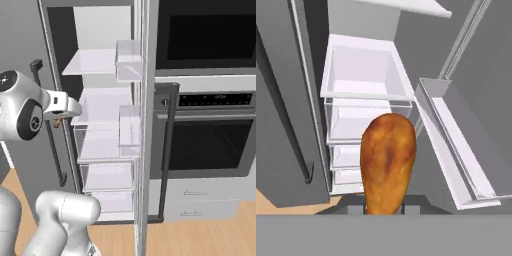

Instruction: Place one lime and one chicken drumstick in each tupperware on the nearby counter, to pack two identical lunches.

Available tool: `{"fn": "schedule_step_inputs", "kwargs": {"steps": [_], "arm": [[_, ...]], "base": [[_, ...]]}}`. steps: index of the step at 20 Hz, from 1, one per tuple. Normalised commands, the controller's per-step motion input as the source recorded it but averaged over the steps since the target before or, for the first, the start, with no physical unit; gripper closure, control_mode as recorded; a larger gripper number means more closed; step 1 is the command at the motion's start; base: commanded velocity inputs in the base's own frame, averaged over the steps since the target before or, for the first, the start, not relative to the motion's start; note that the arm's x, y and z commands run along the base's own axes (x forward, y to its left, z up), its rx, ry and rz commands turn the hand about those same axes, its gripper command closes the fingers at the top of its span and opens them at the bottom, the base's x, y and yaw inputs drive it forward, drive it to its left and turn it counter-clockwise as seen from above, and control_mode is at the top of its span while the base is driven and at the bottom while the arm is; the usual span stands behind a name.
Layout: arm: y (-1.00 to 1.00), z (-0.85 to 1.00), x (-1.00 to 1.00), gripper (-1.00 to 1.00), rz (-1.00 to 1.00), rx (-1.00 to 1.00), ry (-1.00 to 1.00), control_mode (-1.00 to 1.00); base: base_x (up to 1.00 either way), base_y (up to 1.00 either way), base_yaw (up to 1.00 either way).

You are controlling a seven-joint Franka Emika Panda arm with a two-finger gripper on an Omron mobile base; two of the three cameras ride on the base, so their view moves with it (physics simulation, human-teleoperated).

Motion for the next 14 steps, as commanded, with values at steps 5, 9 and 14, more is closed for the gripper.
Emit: {"fn": "schedule_step_inputs", "kwargs": {"steps": [5, 9, 14], "arm": [[0.00, 0.00, 0.00, 1.00, 0.00, 0.00, 0.00, 1.00], [0.00, 0.00, 0.00, 1.00, 0.00, 0.00, 0.00, 1.00], [0.00, 0.00, 0.00, 1.00, 0.00, 0.00, 0.00, 1.00]], "base": [[-1.00, -0.13, 0.00], [-1.00, -0.03, 0.00], [-1.00, -0.13, -0.21]]}}
